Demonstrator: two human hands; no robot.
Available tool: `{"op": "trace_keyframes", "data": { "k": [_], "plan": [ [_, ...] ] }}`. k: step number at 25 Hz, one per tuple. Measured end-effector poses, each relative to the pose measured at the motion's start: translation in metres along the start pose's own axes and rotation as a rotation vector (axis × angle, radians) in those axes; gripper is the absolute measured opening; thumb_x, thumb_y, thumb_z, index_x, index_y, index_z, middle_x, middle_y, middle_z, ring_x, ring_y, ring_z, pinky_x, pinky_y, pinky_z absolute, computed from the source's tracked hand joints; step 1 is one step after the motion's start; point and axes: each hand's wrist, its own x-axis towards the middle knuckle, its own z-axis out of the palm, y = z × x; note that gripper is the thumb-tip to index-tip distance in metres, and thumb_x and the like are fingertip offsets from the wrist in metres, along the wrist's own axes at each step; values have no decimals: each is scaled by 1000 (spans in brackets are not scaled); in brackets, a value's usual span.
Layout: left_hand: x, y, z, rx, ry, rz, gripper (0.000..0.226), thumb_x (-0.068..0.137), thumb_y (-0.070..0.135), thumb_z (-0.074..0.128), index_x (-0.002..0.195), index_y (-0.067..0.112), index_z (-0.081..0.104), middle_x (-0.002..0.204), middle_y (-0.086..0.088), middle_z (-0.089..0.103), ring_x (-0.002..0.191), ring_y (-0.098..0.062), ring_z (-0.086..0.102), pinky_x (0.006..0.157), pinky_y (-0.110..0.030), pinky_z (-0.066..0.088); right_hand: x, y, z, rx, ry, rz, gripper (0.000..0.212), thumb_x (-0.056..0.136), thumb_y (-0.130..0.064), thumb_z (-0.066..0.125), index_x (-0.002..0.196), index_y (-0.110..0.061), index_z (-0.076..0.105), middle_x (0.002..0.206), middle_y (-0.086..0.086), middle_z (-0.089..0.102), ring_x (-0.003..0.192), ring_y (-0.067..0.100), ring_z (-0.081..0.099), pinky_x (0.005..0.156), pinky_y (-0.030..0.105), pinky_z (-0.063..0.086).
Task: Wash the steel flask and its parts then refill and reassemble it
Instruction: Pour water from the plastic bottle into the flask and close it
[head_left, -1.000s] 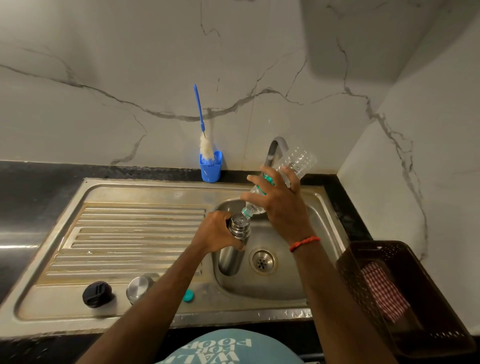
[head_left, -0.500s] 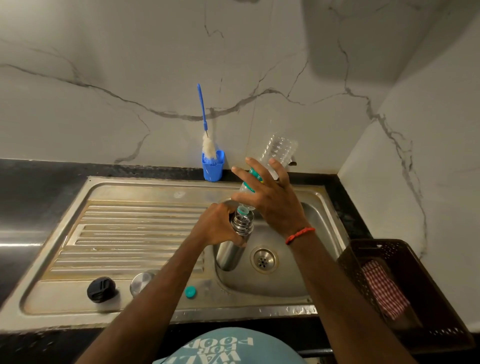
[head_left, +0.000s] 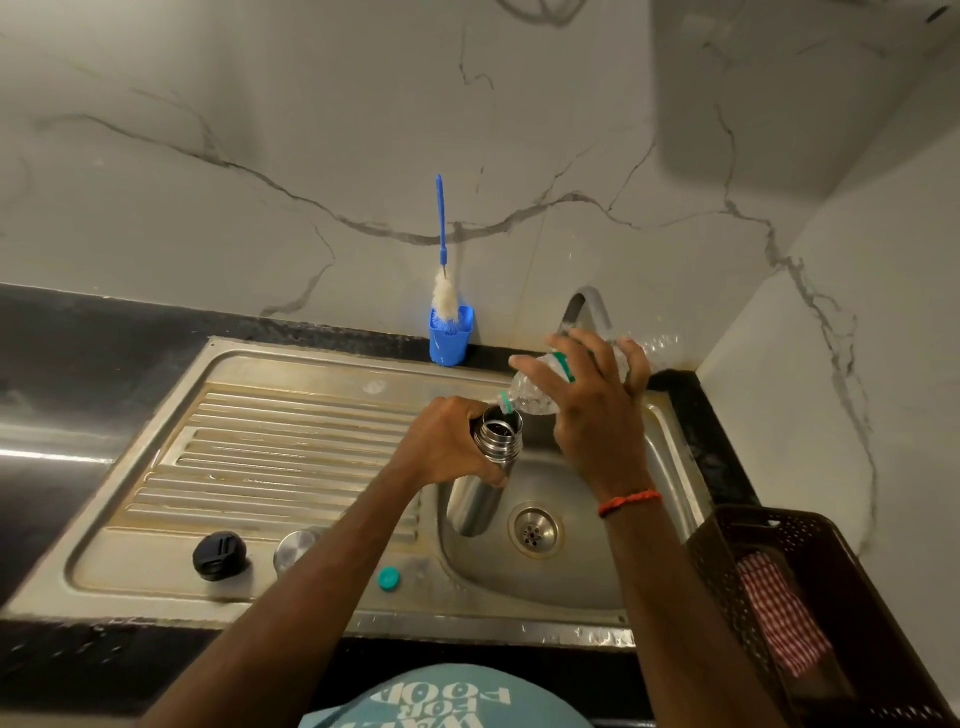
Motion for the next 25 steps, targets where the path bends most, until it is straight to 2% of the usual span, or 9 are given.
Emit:
{"op": "trace_keyframes", "data": {
  "k": [2,4,7,8,12,15,17,20,25],
  "plan": [
    [-3,0,-4,-53,40,-3,66,58,34,97,115,15,71,102,2,76,92,-8,69,87,-25,56,-6,4,4,137,-25,133,76,75,-14,79,140,-36,47,135,0,56,129,24,46,107,52,33],
    [-6,1,-11,-96,89,-5,65,57,29,98,115,15,72,102,2,77,91,-6,70,85,-20,55,-12,7,7,383,-32,265,81,73,-22,84,143,-31,44,132,-2,57,120,18,52,100,44,43],
    [-11,5,-22,-136,187,-31,65,57,27,98,115,15,72,102,3,77,90,-4,70,85,-17,54,-19,2,6,853,-112,484,84,71,-28,89,140,-23,42,131,-4,58,109,9,58,83,16,52],
    [-13,6,-26,-156,220,-41,66,56,27,98,116,15,72,102,5,76,91,-3,70,84,-15,54,-21,-2,4,997,-160,563,81,70,-25,90,138,-20,45,128,-4,60,107,9,61,78,12,53],
    [-21,8,-45,-197,329,-63,65,54,25,99,113,20,72,94,14,74,89,8,67,80,-6,50,-36,-16,7,1470,-419,692,59,66,-18,86,120,-23,62,112,1,70,107,21,68,83,32,59],
    [-30,9,-59,-212,413,-90,69,54,25,100,117,21,73,100,12,76,91,7,69,82,-8,52,-48,-37,13,1576,-636,645,61,65,-10,86,120,-21,63,115,2,71,109,22,68,89,40,58],
    [-35,9,-66,-209,463,-103,72,53,26,100,119,21,72,103,11,76,93,5,70,83,-10,54,-58,-53,22,1585,-769,585,64,69,1,85,125,-18,61,117,4,71,110,24,68,90,39,58],
    [-47,8,-75,-237,518,-117,71,52,28,101,118,20,73,100,12,76,92,3,71,83,-14,56,-77,-76,39,1533,-943,492,74,69,0,88,132,-21,57,124,5,69,116,23,65,98,39,55],
    [-64,-1,-89,-197,566,-143,72,52,34,100,117,18,73,102,7,78,92,-2,72,85,-25,60,-92,-95,47,1549,-1031,520,72,68,13,83,128,-17,59,121,-1,71,114,16,66,90,25,54]
  ]
}}
